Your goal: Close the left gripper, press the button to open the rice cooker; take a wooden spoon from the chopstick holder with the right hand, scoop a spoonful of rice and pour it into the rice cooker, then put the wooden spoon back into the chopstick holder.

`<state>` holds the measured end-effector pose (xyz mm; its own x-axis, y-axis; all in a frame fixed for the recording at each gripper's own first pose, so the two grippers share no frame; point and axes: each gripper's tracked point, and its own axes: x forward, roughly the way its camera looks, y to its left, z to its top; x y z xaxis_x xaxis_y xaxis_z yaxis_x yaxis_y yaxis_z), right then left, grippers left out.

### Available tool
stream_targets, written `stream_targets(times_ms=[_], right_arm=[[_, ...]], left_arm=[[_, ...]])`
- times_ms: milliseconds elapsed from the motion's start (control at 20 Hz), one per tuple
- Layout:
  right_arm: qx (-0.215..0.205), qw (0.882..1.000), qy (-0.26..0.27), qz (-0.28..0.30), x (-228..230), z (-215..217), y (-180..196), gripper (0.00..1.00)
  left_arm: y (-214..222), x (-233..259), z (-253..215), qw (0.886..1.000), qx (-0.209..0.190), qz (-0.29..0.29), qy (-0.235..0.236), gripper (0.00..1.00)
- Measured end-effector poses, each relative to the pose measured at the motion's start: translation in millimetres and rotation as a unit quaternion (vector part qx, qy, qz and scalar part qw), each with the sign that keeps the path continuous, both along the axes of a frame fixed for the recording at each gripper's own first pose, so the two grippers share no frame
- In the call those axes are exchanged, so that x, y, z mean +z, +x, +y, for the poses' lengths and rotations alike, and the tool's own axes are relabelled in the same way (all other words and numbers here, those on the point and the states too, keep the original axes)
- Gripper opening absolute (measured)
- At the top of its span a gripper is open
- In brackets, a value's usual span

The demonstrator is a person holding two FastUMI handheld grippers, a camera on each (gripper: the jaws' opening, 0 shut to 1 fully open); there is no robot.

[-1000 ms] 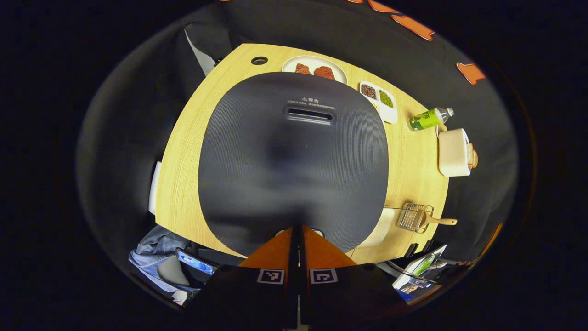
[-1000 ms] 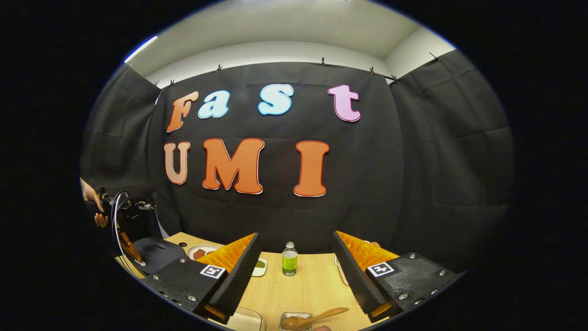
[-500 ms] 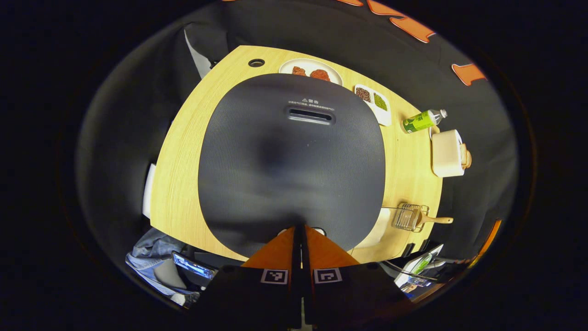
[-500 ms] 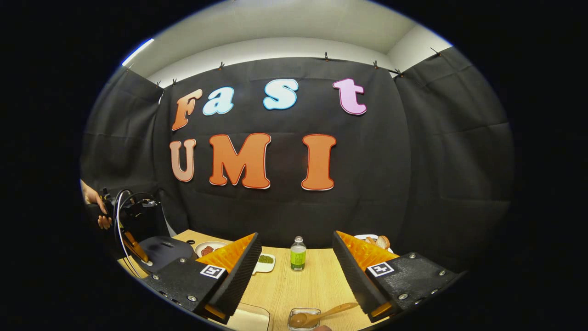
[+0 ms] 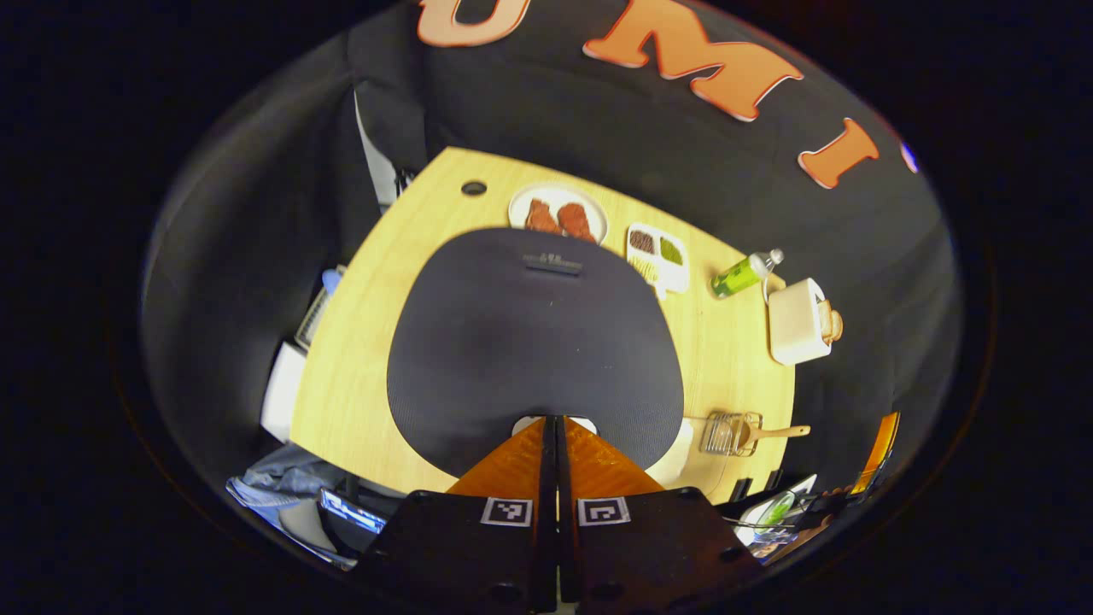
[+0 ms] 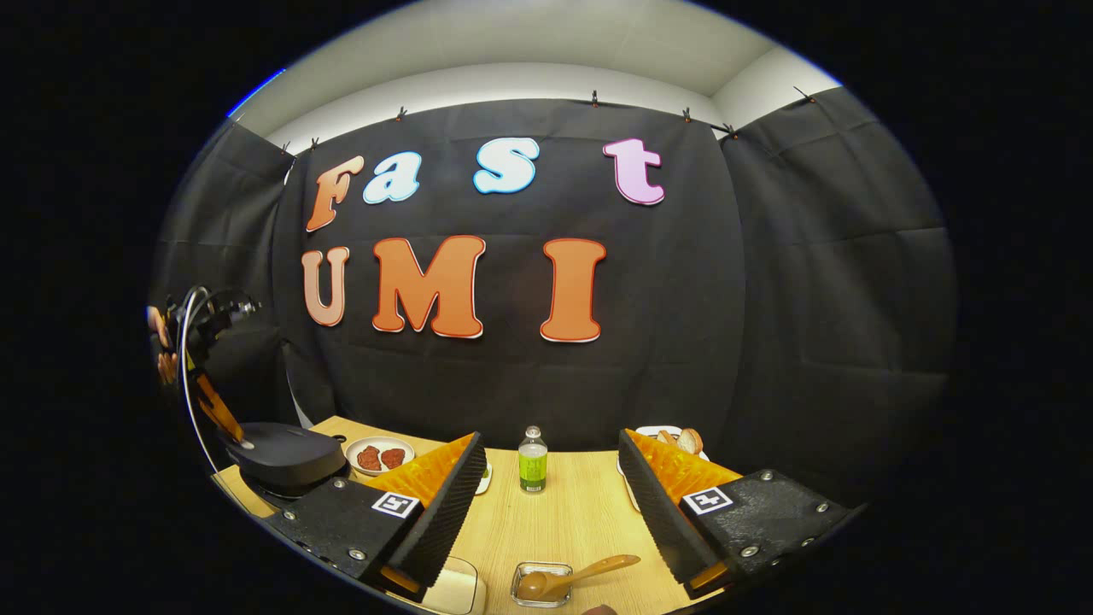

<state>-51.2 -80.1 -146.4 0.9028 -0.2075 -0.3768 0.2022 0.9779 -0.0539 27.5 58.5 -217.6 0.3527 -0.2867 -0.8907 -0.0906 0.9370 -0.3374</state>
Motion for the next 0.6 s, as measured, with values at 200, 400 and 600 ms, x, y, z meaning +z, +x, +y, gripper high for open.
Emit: stream_targets(times_ms=[200,400,600], right_arm=[[-0.007,1.000,-0.002,0.025,-19,-11,-12,0.96],[-0.016,0.998,0.006,0.057,-43,-16,-24,0.96],[-0.021,0.995,0.024,0.098,-73,-20,-40,0.97]], left_arm=[[35,64,16,0.982,0.002,-0.178,0.061,0.22],[25,108,12,0.948,0.000,-0.289,0.133,0.46],[11,128,-15,0.907,-0.003,-0.383,0.174,0.55]])
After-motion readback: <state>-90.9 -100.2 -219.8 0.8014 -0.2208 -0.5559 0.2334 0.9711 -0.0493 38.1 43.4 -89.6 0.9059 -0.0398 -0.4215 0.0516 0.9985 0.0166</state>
